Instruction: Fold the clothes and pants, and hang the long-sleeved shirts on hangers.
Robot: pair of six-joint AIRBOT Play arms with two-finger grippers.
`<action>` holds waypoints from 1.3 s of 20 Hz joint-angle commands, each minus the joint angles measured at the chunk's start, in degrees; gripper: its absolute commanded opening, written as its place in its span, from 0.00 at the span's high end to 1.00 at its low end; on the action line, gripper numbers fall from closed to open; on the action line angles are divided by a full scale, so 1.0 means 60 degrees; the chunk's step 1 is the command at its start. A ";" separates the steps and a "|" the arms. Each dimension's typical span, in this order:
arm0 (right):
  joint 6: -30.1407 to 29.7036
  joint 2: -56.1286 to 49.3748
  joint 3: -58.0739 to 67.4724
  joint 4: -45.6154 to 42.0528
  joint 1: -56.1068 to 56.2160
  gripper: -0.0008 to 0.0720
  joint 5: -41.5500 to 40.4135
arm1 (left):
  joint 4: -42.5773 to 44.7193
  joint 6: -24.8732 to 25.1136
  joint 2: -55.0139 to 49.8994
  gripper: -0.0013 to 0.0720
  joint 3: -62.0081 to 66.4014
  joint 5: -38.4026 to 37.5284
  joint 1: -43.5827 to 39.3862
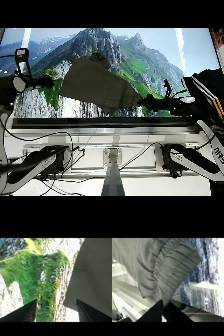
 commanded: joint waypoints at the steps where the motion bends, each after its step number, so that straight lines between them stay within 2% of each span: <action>1: -0.0036 -0.0004 0.0011 -0.0011 0.0004 0.96 -0.0423 | -0.1122 -0.0415 -0.0688 0.21 0.0004 -0.0069 0.0546; 3: -0.0040 -0.0004 0.0011 -0.0015 0.0004 0.96 -0.0448 | -0.2503 -0.0397 -0.1217 0.21 0.0007 -0.0069 0.1031; 5: -0.0040 -0.0004 0.0011 -0.0018 0.0004 0.96 -0.0448 | -0.3606 -0.0007 -0.1770 0.21 0.0007 -0.0066 0.1519; 7: -0.0040 -0.0004 0.0011 -0.0018 0.0004 0.96 -0.0455 | -0.4623 0.1177 -0.2299 0.22 0.0007 -0.0076 0.1840; 10: -0.0040 -0.0004 0.0011 -0.0018 0.0004 0.96 -0.0463 | -0.6051 0.3508 -0.3085 0.26 0.0007 -0.0255 0.1905; 12: -0.0040 0.0000 0.0011 -0.0018 0.0004 0.96 -0.0568 | -0.6816 0.4280 -0.3530 0.26 0.0007 -0.0437 0.1905; 14: -0.0040 -0.0004 0.0011 -0.0015 0.0004 0.96 -0.0729 | -0.6889 0.4572 -0.3858 0.26 0.0011 -0.0423 0.1905; 15: -0.0040 -0.0004 0.0011 -0.0015 0.0004 0.96 -0.0801 | -0.6867 0.4714 -0.3978 0.35 0.0011 -0.0430 0.1905; 18: -0.0040 0.0000 0.0011 -0.0015 0.0004 0.96 -0.0885 | -0.6870 0.5187 -0.4047 0.38 0.0011 -0.0433 0.1905; 19: -0.0040 0.0000 0.0011 -0.0015 0.0004 0.96 -0.0882 | -0.6867 0.5213 -0.4044 0.61 0.0011 -0.0463 0.1905; 20: -0.0040 0.0000 0.0011 -0.0015 0.0004 0.96 -0.0878 | -0.6867 0.5217 -0.4044 0.78 0.0011 -0.0510 0.1905; 21: -0.0040 0.0007 0.0015 -0.0015 0.0004 0.96 -0.0874 | -0.6870 0.5311 -0.4040 0.82 0.0011 -0.0645 0.1905; 22: -0.0044 0.0007 0.0033 -0.0022 0.0004 0.96 -0.0871 | -0.6867 0.5719 -0.4040 0.82 0.0022 -0.0936 0.1905; 24: -0.0066 0.0007 0.0033 0.0007 0.0004 0.96 -0.0867 | -0.6870 0.7005 -0.4036 0.82 0.0062 -0.1818 0.1905; 25: -0.0120 0.0007 0.0033 -0.0004 0.0004 0.96 -0.0845 | -0.6870 0.7326 -0.4036 0.83 0.0084 -0.2229 0.1905; 26: -0.0120 0.0011 0.0033 0.0000 0.0004 0.96 -0.0838 | -0.6878 0.7464 -0.4036 0.89 0.0127 -0.2524 0.1905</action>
